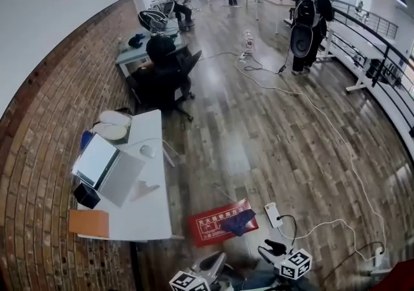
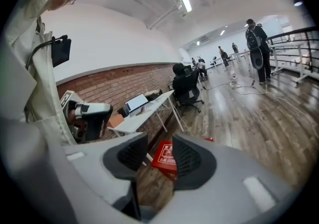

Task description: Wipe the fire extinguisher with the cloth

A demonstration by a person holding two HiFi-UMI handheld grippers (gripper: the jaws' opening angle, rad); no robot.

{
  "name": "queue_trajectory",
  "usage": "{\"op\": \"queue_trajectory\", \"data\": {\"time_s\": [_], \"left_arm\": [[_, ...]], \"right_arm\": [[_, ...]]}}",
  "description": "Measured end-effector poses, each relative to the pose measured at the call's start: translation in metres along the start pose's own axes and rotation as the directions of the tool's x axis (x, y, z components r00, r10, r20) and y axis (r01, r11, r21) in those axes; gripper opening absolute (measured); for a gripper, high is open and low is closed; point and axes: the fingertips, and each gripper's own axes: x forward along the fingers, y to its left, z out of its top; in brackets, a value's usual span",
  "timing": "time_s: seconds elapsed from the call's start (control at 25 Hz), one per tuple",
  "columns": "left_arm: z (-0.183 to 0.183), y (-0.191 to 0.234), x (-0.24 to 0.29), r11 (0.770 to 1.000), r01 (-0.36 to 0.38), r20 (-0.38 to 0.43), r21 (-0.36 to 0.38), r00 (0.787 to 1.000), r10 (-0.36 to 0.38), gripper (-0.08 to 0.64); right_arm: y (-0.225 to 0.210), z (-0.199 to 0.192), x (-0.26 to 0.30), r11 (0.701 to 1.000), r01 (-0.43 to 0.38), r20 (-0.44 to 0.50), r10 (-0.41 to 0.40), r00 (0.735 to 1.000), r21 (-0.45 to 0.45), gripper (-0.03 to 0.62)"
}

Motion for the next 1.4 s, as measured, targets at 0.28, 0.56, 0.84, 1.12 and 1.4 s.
{"op": "queue_trajectory", "data": {"time_s": [0.28, 0.56, 0.84, 1.12, 1.4], "left_arm": [[0.001, -0.024, 0.005, 0.996, -0.093, 0.080, 0.000, 0.993, 0.093, 0.005], [-0.006, -0.045, 0.016, 0.984, -0.180, 0.146, -0.011, 0.973, 0.180, 0.005], [-0.009, -0.056, 0.046, 0.978, -0.208, 0.160, 0.009, 0.966, 0.204, 0.005], [-0.004, -0.072, 0.096, 0.989, -0.138, 0.144, 0.048, 0.981, 0.130, 0.005], [-0.014, -0.086, 0.119, 0.994, -0.098, 0.119, 0.048, 0.989, 0.092, 0.005]], "right_arm": [[0.026, 0.003, 0.021, 0.965, -0.260, -0.118, 0.255, 0.960, -0.035, 0.155], [0.013, 0.010, 0.006, 0.934, -0.343, -0.161, 0.325, 0.932, -0.103, 0.155], [-0.025, 0.022, -0.018, 0.947, -0.298, -0.154, 0.279, 0.948, -0.117, 0.155], [-0.061, 0.026, -0.050, 0.969, -0.226, -0.109, 0.215, 0.970, -0.103, 0.144], [-0.044, 0.026, -0.046, 0.928, -0.311, -0.151, 0.284, 0.947, -0.205, 0.069]]}}
